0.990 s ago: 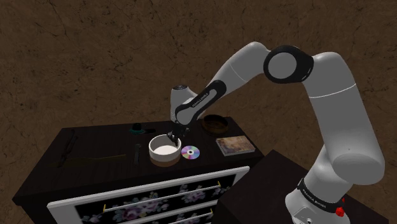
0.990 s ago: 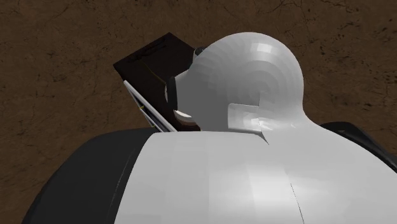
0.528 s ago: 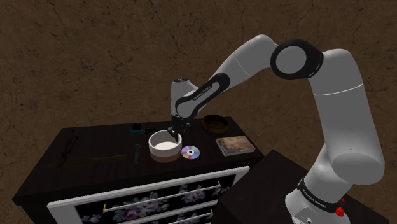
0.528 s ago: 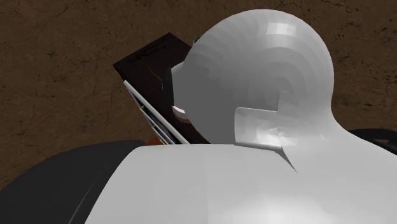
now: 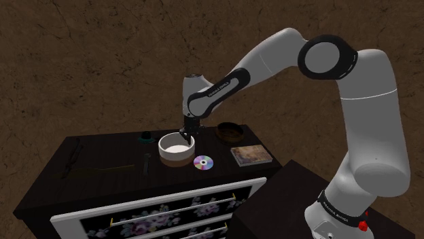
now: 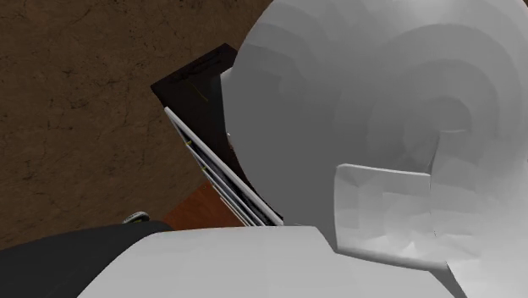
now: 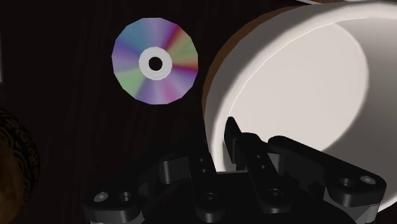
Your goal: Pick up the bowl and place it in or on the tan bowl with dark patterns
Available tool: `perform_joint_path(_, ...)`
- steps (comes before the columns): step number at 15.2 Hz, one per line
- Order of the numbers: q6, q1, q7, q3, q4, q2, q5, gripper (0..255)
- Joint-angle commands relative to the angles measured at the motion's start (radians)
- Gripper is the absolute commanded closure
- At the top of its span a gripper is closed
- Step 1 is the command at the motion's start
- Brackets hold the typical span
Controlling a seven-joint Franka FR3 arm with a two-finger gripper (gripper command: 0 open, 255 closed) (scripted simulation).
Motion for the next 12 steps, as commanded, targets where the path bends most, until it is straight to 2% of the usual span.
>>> perform_joint_path(1,-0.022,-0.001,-0.002,0.003,0.003,-0.019,0.004,255)
perform_joint_path(12,-0.134,-0.009,-0.017,0.015,0.028,-0.108,0.025,255)
